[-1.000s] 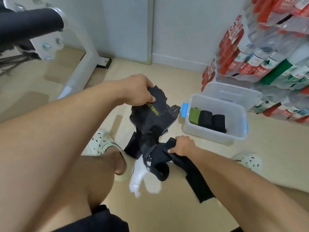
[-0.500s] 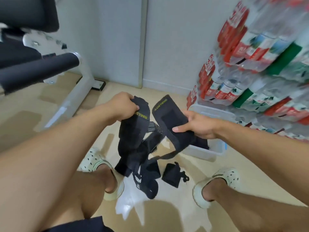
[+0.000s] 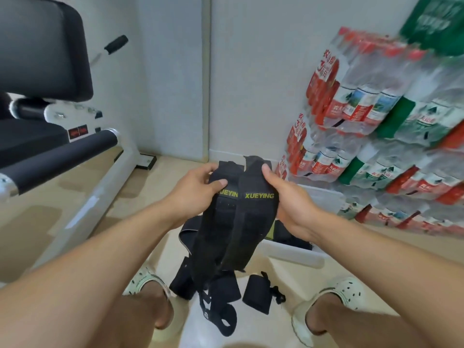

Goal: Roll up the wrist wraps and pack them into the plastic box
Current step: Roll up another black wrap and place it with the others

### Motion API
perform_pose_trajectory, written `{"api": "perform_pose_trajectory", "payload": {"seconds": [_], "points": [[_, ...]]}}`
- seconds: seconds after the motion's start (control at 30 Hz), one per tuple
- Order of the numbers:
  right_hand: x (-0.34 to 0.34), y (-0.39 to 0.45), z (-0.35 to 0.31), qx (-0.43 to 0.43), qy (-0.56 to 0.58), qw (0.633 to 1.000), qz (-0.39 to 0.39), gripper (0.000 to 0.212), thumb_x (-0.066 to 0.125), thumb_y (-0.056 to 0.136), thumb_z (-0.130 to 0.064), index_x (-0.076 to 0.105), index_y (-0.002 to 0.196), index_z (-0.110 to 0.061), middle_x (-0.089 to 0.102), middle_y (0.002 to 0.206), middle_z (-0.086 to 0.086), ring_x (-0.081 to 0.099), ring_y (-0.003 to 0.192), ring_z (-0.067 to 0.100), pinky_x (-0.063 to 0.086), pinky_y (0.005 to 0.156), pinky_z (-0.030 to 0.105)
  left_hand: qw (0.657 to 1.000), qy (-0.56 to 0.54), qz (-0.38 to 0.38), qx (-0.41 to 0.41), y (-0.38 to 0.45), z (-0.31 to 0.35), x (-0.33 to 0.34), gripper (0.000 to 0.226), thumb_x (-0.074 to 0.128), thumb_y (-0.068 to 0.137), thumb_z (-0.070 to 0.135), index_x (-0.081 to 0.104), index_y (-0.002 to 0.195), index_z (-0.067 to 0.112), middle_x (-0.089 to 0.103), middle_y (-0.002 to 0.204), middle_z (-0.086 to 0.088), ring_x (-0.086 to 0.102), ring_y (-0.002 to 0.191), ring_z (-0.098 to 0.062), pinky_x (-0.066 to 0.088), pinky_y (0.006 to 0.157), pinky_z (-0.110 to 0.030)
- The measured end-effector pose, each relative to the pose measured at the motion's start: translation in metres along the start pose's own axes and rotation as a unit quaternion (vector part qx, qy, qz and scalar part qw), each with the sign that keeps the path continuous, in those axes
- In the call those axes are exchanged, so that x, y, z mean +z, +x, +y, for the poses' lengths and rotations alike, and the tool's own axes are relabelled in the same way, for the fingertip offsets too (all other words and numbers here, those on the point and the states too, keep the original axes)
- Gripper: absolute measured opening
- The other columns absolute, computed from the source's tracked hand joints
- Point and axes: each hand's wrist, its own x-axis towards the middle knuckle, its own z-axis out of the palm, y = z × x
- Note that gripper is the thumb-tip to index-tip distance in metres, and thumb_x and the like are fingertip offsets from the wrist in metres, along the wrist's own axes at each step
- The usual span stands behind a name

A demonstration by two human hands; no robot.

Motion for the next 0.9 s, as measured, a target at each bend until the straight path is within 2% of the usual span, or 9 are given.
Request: {"api": "perform_pose_trajectory", "payload": {"seconds": [0.13,0.23,0.37,0.5,0.63,0.73,0.83,0.9], "points": [[-0.005,0.003,-0.002,-0.048,-0.041,0.998,0.013,0.021,0.066,0.099,-0.026,0.072,0.118,-0.019,0.078,0.112,0.002,0.074,0.104,0.02,0.056,0.097,0.038,0.999,0.021,0.041,0.004,0.007,-0.003,0.001,0.04,0.065,0.086,0.046,0.062,0.125,0.037,0.071,0.12,0.006,0.065,0.115,-0.02,0.05,0.105,-0.046],[-0.011,0.002,-0.003,-0.062,-0.051,0.997,0.0,0.022,0.067,0.098,-0.018,0.071,0.119,-0.018,0.078,0.112,0.001,0.075,0.103,0.02,0.058,0.087,0.032,0.999,0.004,0.049,0.017,0.01,-0.003,0.004,0.029,0.064,0.098,0.027,0.061,0.125,0.038,0.073,0.112,0.003,0.069,0.106,-0.023,0.055,0.098,-0.044],[-0.014,0.0,-0.001,-0.073,-0.064,0.995,-0.005,0.019,0.069,0.095,-0.01,0.071,0.114,-0.012,0.079,0.107,0.002,0.075,0.1,0.022,0.059,0.089,0.034,0.998,-0.009,0.051,0.031,0.014,-0.006,0.007,0.033,0.063,0.099,0.021,0.06,0.123,0.043,0.073,0.107,0.002,0.071,0.099,-0.02,0.057,0.08,-0.029],[-0.014,-0.002,-0.002,-0.11,-0.078,0.991,-0.015,0.02,0.069,0.095,-0.009,0.069,0.115,-0.012,0.079,0.107,0.002,0.076,0.099,0.02,0.061,0.085,0.031,0.998,-0.01,0.041,0.039,0.016,-0.006,0.01,0.039,0.065,0.096,0.012,0.062,0.116,0.045,0.067,0.108,-0.006,0.069,0.097,-0.03,0.061,0.081,-0.042],[-0.015,-0.001,-0.003,-0.129,-0.08,0.988,-0.007,0.022,0.07,0.095,-0.011,0.068,0.117,-0.011,0.079,0.108,0.001,0.075,0.101,0.018,0.06,0.087,0.033,0.999,-0.001,-0.014,0.032,0.014,-0.005,0.013,0.034,0.068,0.096,0.014,0.064,0.118,0.04,0.067,0.1,-0.003,0.068,0.1,-0.035,0.06,0.088,-0.048],[-0.013,0.0,-0.002,-0.125,-0.063,0.99,0.036,0.037,0.07,0.095,-0.012,0.059,0.13,-0.015,0.078,0.107,0.0,0.076,0.099,0.021,0.061,0.085,0.037,0.999,0.025,-0.024,0.042,0.012,-0.006,0.016,0.035,0.069,0.093,0.017,0.065,0.115,0.044,0.066,0.093,-0.003,0.066,0.102,-0.037,0.054,0.098,-0.051],[-0.018,0.005,-0.007,-0.144,-0.067,0.977,0.141,0.061,0.071,0.095,-0.013,0.042,0.143,-0.037,0.072,0.108,-0.004,0.074,0.093,0.014,0.063,0.078,0.035,0.998,0.031,-0.02,0.043,0.012,-0.005,0.016,0.035,0.067,0.092,0.017,0.064,0.11,0.047,0.07,0.103,-0.008,0.067,0.102,-0.033,0.051,0.101,-0.053],[-0.024,0.009,-0.011,-0.174,-0.103,0.965,0.165,0.05,0.071,0.096,-0.011,0.054,0.133,-0.04,0.071,0.112,-0.004,0.072,0.1,0.013,0.063,0.079,0.033,0.999,0.026,-0.032,0.034,0.012,-0.005,0.014,0.034,0.066,0.094,0.015,0.064,0.111,0.044,0.071,0.105,-0.009,0.069,0.103,-0.031,0.051,0.101,-0.053]]}}
